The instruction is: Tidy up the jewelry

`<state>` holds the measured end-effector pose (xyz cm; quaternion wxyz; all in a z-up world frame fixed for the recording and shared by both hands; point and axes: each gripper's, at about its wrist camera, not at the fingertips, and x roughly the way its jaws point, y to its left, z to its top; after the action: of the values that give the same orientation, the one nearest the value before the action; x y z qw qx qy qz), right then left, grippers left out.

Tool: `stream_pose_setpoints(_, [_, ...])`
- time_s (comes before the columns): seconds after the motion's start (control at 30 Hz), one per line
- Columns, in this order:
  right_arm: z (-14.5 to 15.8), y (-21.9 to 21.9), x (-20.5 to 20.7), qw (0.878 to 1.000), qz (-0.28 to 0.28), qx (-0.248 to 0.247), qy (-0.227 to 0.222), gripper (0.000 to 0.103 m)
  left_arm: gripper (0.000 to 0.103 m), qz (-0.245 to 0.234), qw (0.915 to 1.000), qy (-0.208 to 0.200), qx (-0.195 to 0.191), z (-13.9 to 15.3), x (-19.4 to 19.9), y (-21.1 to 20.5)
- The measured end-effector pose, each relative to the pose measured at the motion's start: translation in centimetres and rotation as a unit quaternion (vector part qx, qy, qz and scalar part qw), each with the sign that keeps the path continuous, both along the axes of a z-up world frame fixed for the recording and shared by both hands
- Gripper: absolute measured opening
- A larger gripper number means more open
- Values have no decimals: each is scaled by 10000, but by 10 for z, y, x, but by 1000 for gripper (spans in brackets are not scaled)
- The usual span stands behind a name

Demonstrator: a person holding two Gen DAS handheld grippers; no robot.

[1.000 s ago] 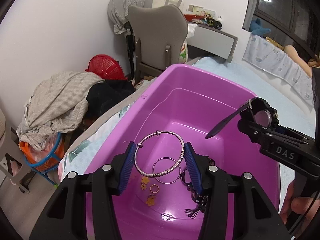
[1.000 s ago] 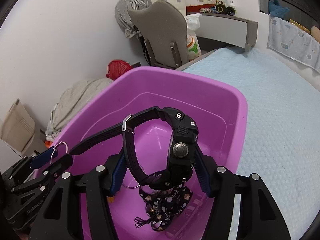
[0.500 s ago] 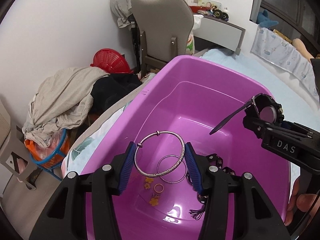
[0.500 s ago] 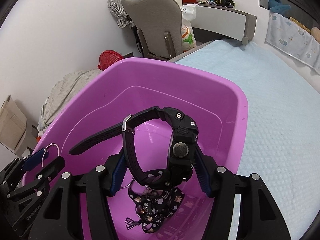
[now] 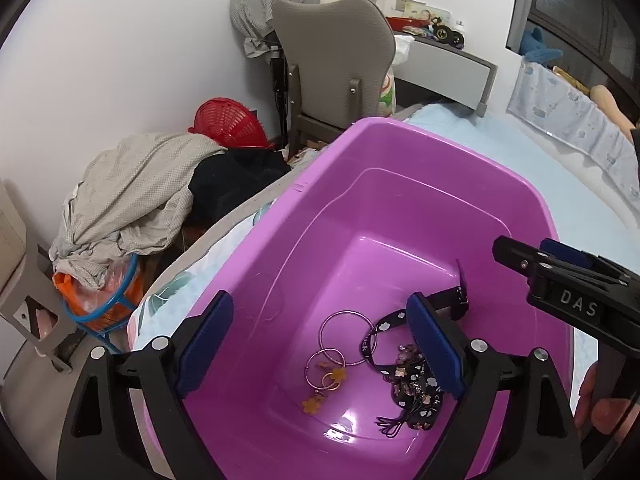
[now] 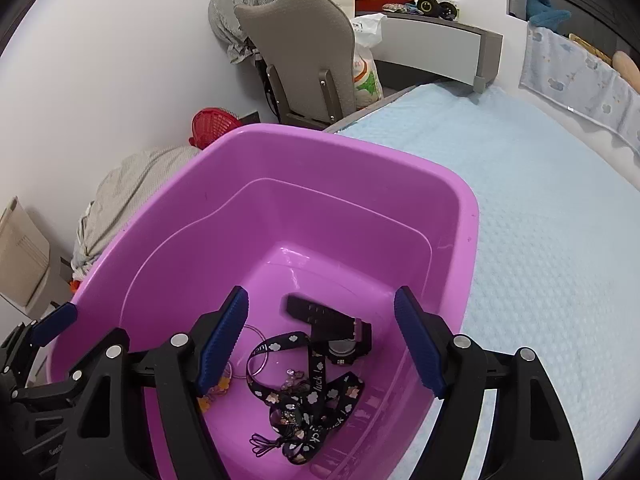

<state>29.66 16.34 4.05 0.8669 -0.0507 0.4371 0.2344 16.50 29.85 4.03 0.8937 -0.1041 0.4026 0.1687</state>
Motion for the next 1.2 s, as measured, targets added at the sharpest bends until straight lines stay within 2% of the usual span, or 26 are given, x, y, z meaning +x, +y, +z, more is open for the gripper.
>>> stream_pose_setpoints(0.73, [5,-16,-47,9996,-79,239,-101,72,87,202,9996,-174,137,15,-21,-5])
stream_pose_setpoints(1.2, [17,-38,-83,9978,-359,499,-253,72,87,293,9993,-194,144,23,-38,-13])
